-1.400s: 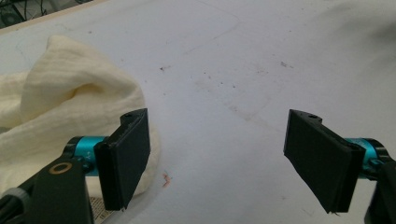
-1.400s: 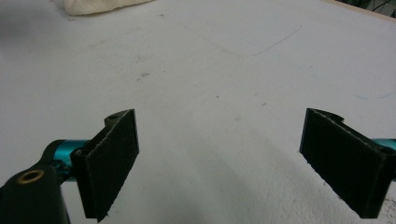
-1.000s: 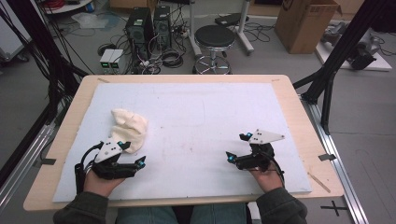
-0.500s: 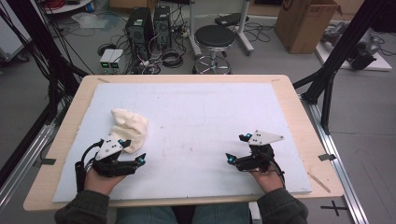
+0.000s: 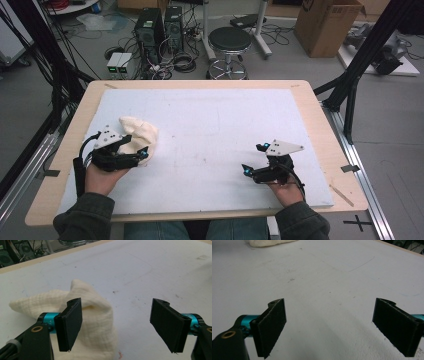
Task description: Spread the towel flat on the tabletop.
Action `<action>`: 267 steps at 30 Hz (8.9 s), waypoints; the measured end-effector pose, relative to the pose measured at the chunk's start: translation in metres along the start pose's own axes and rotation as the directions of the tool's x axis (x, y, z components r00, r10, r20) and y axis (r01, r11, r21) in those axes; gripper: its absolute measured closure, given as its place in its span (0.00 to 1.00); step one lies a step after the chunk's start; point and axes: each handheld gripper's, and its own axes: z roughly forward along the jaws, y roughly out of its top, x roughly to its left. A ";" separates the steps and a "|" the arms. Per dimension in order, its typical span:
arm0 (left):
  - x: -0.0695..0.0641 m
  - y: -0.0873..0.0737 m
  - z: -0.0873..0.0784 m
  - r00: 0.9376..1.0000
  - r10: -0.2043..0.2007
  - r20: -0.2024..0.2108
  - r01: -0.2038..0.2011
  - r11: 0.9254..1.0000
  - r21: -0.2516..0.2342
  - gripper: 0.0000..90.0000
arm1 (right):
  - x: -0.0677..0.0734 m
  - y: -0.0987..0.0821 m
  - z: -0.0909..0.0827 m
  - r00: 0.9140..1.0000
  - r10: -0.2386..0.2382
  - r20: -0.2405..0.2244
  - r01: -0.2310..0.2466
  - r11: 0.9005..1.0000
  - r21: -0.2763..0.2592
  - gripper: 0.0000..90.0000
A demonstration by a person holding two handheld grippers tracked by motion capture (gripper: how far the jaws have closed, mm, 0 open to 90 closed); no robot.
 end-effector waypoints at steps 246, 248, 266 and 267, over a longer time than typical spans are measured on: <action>-0.039 -0.021 0.027 0.976 0.152 0.157 -0.167 0.982 0.088 0.98 | 0.005 0.056 0.094 0.966 -0.110 -0.233 0.121 0.992 0.033 0.95; -0.043 -0.018 0.025 0.972 0.156 0.174 -0.171 0.983 0.074 0.98 | 0.003 0.064 0.083 0.966 -0.121 -0.227 0.133 0.990 0.039 0.95; -0.062 -0.013 0.040 0.957 0.230 0.178 -0.247 0.966 0.081 0.98 | -0.028 0.110 0.127 0.985 -0.091 -0.149 0.126 0.962 0.242 0.95; -0.061 -0.015 0.043 0.957 0.231 0.174 -0.250 0.963 0.097 0.98 | -0.029 0.108 0.137 0.987 -0.085 -0.140 0.118 0.961 0.250 0.94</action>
